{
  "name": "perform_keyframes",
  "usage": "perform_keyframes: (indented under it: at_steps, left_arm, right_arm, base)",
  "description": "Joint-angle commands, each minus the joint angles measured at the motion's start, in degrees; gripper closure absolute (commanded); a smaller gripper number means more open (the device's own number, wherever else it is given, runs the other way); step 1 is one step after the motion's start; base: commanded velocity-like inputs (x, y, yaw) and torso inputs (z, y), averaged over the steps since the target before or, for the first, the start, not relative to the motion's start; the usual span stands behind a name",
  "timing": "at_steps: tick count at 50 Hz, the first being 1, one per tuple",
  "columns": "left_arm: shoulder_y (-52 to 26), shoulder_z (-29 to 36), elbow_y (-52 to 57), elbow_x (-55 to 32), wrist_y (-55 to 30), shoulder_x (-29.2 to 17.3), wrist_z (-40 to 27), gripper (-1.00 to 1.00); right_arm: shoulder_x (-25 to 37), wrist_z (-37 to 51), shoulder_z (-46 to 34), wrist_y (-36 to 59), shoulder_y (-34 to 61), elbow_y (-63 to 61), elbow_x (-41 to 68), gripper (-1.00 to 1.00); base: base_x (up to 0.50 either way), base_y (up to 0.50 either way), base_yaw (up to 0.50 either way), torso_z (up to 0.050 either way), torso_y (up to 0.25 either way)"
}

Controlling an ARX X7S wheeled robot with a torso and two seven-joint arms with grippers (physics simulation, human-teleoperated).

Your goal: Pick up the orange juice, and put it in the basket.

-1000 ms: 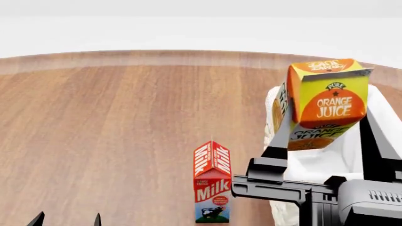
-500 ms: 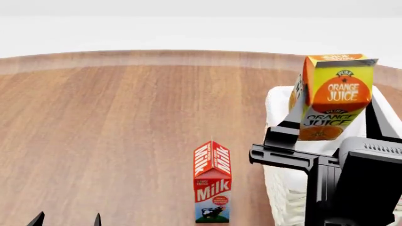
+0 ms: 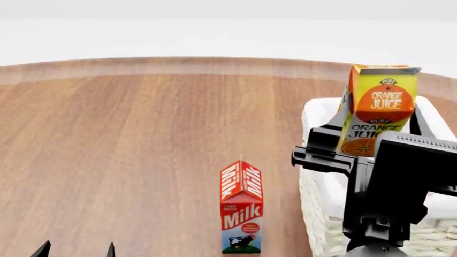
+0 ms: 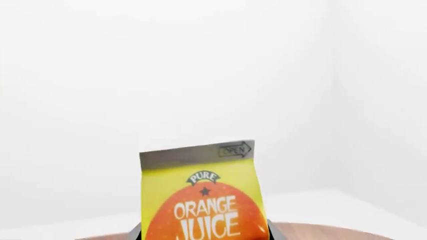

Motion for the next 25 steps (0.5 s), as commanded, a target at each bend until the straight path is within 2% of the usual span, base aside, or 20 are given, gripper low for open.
perform_keyframes:
  at_steps: [1,25]
  left_arm:
    - [0.0,0.2,0.0,-0.1,0.1,-0.1,-0.1,-1.0]
    - [-0.1,0.5,-0.1,-0.3,0.2,-0.3,-0.4,-1.0]
  right_arm:
    - [-1.4,-1.8,-0.5,-1.2,2.4,5.0,-3.5,1.0]
    - [-3.8,-3.8,-0.4,-5.3,4.6,16.4,-4.8,1.0]
  base:
    - [0.0,0.0,0.0,0.0,0.0]
    - [0.0,0.0,0.0,0.0,0.001]
